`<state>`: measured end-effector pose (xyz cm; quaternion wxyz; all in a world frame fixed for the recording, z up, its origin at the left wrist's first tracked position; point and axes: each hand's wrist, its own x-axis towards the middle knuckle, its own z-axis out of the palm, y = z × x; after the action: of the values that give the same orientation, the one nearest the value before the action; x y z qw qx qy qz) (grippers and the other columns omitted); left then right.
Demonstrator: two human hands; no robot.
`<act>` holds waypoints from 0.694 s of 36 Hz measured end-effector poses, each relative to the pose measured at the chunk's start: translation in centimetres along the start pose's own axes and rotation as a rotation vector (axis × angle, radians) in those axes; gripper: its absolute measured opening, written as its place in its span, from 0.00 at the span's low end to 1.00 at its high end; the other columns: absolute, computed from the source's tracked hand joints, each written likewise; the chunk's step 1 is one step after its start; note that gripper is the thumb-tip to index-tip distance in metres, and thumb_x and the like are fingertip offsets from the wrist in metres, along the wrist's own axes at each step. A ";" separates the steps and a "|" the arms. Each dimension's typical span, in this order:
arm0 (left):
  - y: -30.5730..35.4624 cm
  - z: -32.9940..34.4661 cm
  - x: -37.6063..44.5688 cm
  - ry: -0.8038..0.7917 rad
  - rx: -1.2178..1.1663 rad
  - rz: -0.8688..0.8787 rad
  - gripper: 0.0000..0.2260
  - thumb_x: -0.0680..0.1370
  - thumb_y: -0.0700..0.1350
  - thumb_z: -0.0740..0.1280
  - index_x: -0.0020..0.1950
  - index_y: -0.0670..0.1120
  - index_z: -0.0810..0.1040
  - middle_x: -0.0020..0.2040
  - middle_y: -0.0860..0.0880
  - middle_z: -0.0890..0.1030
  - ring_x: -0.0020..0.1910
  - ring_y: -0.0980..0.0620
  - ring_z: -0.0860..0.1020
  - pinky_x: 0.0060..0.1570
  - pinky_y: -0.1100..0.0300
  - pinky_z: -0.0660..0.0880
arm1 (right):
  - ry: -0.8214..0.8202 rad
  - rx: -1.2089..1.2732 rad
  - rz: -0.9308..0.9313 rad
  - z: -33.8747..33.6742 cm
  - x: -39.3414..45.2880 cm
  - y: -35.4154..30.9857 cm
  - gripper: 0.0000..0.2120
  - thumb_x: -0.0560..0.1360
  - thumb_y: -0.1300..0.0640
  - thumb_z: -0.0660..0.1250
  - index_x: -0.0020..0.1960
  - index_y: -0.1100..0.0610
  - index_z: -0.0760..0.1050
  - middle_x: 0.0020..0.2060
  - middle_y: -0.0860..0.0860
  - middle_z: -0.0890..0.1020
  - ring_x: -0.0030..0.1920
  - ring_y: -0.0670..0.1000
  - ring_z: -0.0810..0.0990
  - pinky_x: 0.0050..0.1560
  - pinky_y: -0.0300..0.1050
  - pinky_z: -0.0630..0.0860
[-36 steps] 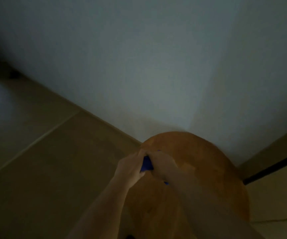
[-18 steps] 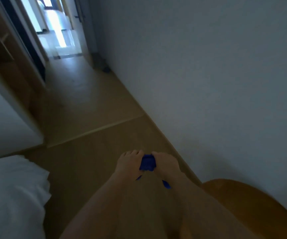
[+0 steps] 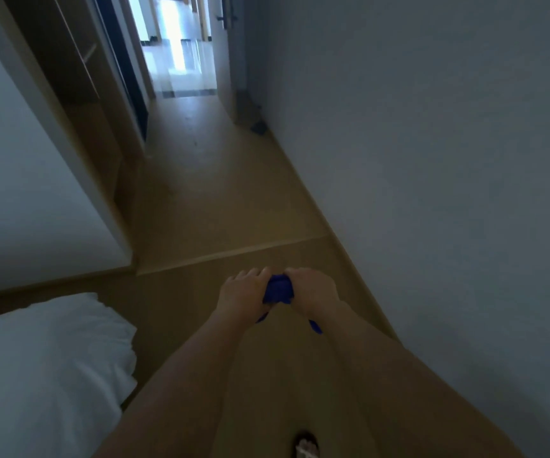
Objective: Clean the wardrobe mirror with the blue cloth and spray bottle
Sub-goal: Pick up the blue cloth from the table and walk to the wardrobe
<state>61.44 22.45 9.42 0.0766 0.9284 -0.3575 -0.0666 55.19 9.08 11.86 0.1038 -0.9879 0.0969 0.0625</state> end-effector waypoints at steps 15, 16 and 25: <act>-7.0 -4.2 21.9 0.071 0.040 -0.190 0.17 0.75 0.54 0.64 0.62 0.52 0.66 0.55 0.50 0.75 0.52 0.47 0.75 0.45 0.55 0.71 | 0.023 -0.026 -0.154 -4.8 25.3 4.2 0.11 0.75 0.56 0.64 0.57 0.54 0.71 0.54 0.52 0.78 0.53 0.53 0.77 0.49 0.47 0.74; -7.3 -4.5 23.6 0.076 0.045 -0.201 0.17 0.76 0.54 0.63 0.62 0.53 0.66 0.55 0.50 0.75 0.52 0.47 0.75 0.45 0.55 0.70 | 0.011 -0.019 -0.161 -5.3 27.1 4.7 0.11 0.75 0.57 0.65 0.57 0.54 0.71 0.54 0.52 0.78 0.53 0.53 0.77 0.50 0.47 0.74; -11.6 -6.7 35.1 0.062 0.030 -0.295 0.17 0.76 0.54 0.63 0.62 0.51 0.66 0.56 0.49 0.74 0.54 0.47 0.74 0.47 0.54 0.70 | -0.052 0.006 -0.240 -7.7 40.4 6.4 0.12 0.75 0.60 0.64 0.57 0.53 0.71 0.54 0.52 0.77 0.53 0.53 0.75 0.51 0.48 0.75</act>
<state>96.02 7.93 11.33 0.0631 0.9735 -0.2156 -0.0428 94.05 -5.91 12.32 0.1161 -0.9901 -0.0243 0.0750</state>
